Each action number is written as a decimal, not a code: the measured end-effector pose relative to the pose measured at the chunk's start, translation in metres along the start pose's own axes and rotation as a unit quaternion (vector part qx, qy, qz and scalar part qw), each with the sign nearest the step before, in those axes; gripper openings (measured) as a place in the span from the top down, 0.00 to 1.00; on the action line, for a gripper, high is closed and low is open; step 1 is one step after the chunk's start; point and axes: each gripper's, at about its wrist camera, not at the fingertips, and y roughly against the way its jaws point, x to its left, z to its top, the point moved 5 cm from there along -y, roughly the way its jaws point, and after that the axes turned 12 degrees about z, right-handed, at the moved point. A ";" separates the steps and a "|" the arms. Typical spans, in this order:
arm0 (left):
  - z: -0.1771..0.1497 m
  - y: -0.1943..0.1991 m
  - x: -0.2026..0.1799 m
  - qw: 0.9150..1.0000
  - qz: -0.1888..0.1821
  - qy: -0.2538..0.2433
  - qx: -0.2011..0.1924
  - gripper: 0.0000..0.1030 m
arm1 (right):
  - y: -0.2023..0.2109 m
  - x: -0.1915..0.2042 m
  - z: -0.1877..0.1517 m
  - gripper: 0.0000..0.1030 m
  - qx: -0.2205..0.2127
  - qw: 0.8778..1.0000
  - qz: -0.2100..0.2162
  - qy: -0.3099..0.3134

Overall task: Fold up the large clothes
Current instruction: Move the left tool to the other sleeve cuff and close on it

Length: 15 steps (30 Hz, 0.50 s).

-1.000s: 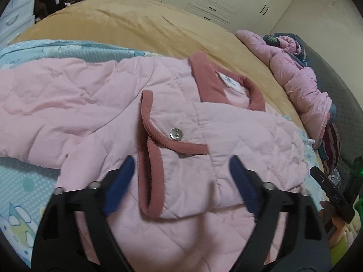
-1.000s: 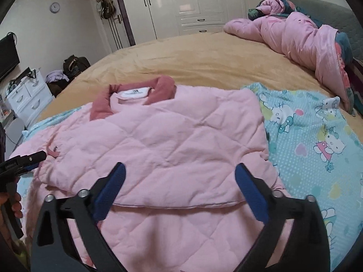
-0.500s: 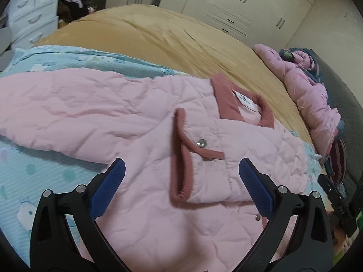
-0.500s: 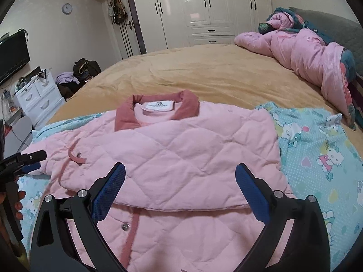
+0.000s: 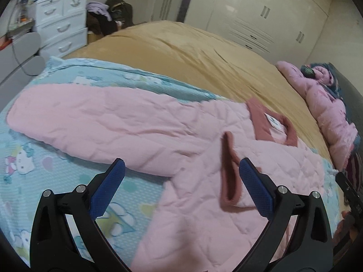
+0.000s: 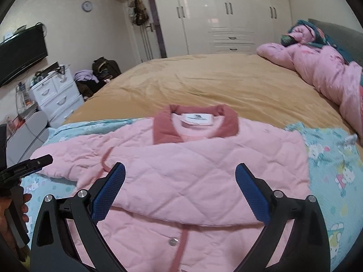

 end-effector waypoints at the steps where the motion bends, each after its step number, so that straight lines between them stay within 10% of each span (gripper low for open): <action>1: 0.001 0.000 0.004 1.000 0.001 0.005 0.000 0.09 | -0.002 0.007 0.002 0.06 0.000 1.000 0.004 0.006; 15: 0.014 -0.018 0.090 0.994 0.054 0.092 0.012 0.09 | -0.052 0.094 0.011 0.06 0.025 0.996 0.054 0.060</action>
